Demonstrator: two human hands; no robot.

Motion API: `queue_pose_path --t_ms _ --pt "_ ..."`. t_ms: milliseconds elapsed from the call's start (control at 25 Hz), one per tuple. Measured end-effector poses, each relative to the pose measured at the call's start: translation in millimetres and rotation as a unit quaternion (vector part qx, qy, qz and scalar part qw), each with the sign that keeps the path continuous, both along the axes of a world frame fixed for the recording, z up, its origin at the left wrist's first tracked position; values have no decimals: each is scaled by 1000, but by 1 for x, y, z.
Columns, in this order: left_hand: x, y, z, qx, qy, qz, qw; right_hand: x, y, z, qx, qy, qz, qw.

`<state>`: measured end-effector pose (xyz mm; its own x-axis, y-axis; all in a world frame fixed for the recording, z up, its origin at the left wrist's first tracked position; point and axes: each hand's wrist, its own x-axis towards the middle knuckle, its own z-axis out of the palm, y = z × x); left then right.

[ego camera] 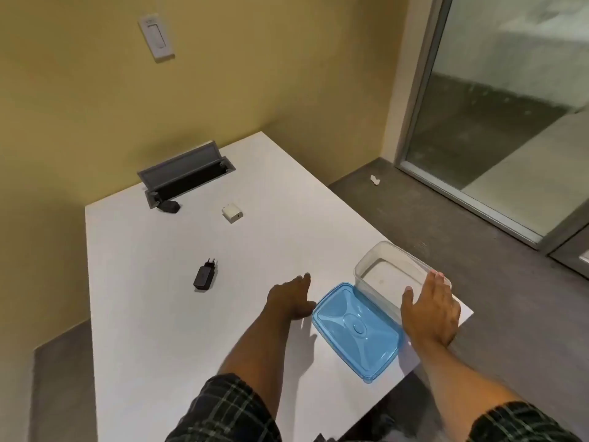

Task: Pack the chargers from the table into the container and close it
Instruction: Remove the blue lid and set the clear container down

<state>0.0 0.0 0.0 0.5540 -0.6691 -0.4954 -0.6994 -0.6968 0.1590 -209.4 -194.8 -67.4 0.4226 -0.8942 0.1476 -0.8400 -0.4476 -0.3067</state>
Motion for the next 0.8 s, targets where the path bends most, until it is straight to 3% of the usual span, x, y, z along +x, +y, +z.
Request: queue_pose_path --t_ms 280,440,600,800 --pt "-39 -67 -15 -4 23 -60 998 -25 -11 -12 102 0 -141 985" --pt "-43 -88 -29 -22 50 -55 997 -24 -19 -22 215 -43 -180 959" --pt "-39 -102 -44 -70 118 -4 990 -21 -29 -32 277 -80 -180 940" --pt "-41 -115 -43 -215 198 114 950 -5 -34 -39 296 -149 -202 922"
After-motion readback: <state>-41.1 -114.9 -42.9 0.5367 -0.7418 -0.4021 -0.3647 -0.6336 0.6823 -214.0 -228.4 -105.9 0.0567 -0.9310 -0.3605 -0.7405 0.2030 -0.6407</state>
